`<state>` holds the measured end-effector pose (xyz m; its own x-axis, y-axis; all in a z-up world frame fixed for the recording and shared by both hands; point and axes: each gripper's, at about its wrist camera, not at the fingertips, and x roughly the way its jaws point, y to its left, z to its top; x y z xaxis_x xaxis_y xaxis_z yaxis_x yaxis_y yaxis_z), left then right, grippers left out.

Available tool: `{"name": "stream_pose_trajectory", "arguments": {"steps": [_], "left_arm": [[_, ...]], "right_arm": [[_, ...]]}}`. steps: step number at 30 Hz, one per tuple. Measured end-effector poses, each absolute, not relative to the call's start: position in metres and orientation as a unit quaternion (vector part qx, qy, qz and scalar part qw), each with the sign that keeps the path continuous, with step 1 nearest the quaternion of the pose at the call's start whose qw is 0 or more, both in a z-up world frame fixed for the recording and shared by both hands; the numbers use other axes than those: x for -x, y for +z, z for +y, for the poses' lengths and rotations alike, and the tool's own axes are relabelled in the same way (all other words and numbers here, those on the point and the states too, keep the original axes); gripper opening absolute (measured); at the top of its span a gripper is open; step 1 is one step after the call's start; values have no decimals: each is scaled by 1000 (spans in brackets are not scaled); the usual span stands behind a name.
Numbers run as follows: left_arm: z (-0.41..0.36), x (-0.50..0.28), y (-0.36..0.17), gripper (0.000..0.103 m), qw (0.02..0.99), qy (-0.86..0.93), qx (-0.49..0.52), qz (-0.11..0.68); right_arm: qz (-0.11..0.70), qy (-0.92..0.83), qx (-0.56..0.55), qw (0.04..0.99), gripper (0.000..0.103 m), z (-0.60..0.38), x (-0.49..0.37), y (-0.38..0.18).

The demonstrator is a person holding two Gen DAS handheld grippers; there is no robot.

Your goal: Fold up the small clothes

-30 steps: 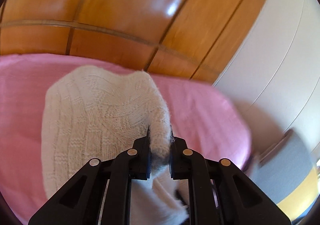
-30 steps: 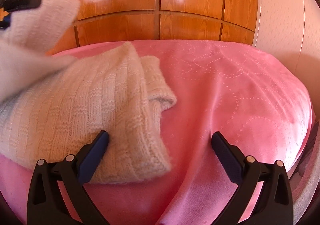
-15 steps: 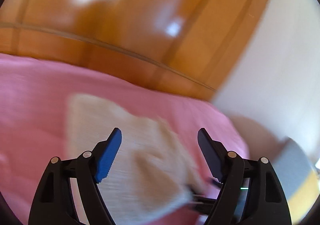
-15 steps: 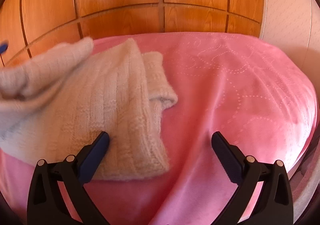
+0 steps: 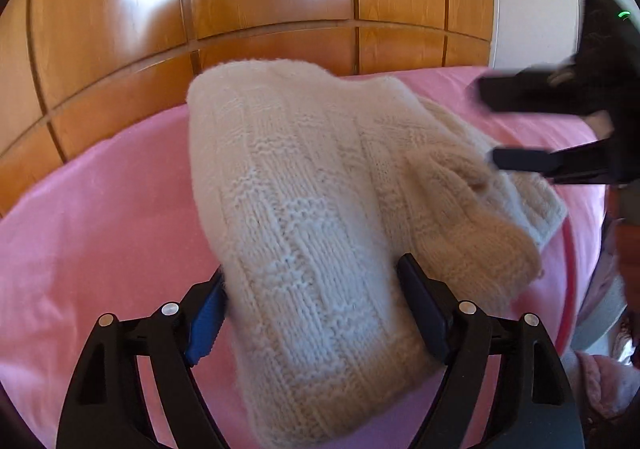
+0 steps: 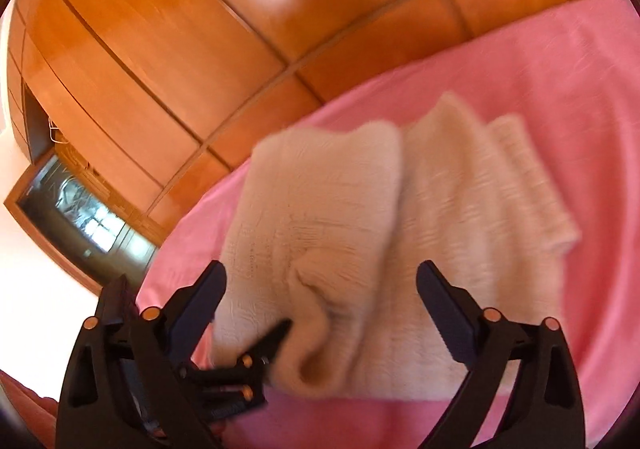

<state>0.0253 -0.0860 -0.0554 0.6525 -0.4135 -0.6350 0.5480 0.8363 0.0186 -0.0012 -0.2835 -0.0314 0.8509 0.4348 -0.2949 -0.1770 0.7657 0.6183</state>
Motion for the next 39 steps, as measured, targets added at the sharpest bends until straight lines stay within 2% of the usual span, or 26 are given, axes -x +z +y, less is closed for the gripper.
{"name": "stream_pose_trajectory", "arguments": {"steps": [4, 8, 10, 13, 19, 23, 26, 30, 33, 35, 39], "left_arm": [[-41, -24, -44, 81, 903, -283, 17, 321], [4, -27, -38, 85, 927, -222, 99, 286], [20, -33, -45, 85, 927, -186, 127, 299], [18, -47, -57, 87, 910, -184, 149, 341], [-5, -42, -38, 87, 918, -206, 79, 329], [-51, -42, -27, 87, 915, -242, 34, 321], [-86, -44, -30, 87, 907, -257, 2, 335], [-126, -45, -38, 90, 897, -270, -39, 347], [-146, -43, -54, 93, 888, -267, -83, 365], [-146, -36, -65, 93, 883, -274, -83, 371], [-130, -33, -74, 93, 868, -301, -39, 392]], "right_arm": [[249, 183, -336, 890, 72, -283, -28, -40], [261, 212, -357, 872, 70, -276, -42, -42], [267, 215, -349, 872, 61, -270, -50, -41], [267, 222, -339, 874, 37, -264, -58, -36], [195, 221, -303, 906, 22, -278, -35, 4], [157, 196, -261, 932, 21, -303, -13, 30], [152, 166, -247, 942, 20, -323, 0, 27], [162, 122, -280, 938, 20, -363, 2, -8], [199, 92, -305, 927, 21, -385, -1, -51], [209, 89, -343, 911, 25, -395, 1, -81], [154, 107, -416, 890, 39, -400, 16, -104]]}}
